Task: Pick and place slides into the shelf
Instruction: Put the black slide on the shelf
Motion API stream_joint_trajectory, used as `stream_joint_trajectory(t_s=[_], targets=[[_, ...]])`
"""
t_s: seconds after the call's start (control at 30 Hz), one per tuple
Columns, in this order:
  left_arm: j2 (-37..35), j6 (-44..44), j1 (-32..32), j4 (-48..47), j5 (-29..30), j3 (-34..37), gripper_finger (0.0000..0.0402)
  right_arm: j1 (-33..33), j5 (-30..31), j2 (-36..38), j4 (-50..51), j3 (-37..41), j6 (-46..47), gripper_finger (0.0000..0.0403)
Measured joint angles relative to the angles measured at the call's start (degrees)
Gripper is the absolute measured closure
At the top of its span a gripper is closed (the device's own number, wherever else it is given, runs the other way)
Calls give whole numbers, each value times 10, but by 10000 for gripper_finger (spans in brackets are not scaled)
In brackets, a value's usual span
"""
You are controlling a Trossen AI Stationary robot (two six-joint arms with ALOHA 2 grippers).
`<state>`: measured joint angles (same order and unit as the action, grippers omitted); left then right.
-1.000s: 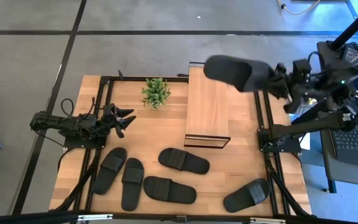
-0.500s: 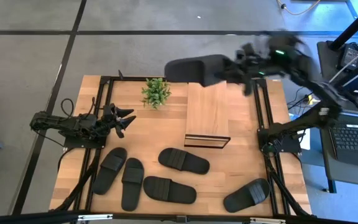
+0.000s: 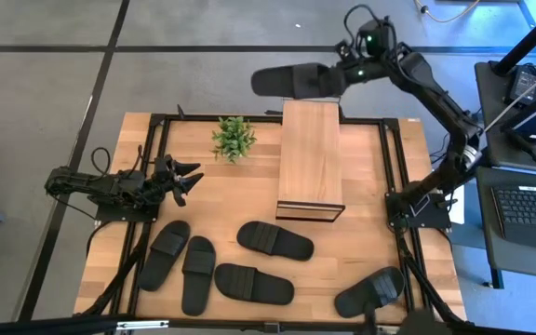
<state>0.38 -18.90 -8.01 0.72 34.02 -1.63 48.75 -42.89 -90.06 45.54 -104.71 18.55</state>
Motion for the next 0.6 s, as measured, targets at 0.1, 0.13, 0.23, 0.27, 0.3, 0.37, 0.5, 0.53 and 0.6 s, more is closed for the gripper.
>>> stream_joint_trajectory(t_s=[0.1,0.13,0.23,0.27,0.3,0.37,0.5,0.53,0.6], targets=[[0,0,0,0,0,0,207,38,-6,-6,39,0,-17,388],[0,0,0,0,0,0,207,50,-6,-7,51,0,-26,388],[0,0,0,0,0,0,207,76,-7,-11,74,0,-41,388],[0,0,0,0,0,0,207,85,-7,-13,77,0,-41,388],[0,0,0,0,0,0,207,93,-8,-16,80,0,-40,388],[0,0,0,0,0,0,207,106,-24,-23,90,0,-40,388],[0,0,0,0,0,0,207,121,-73,-36,102,14,-41,388],[0,0,0,0,0,0,207,123,-82,-37,95,26,-40,388],[0,0,0,0,0,0,207,128,-107,-37,77,61,-34,388]])
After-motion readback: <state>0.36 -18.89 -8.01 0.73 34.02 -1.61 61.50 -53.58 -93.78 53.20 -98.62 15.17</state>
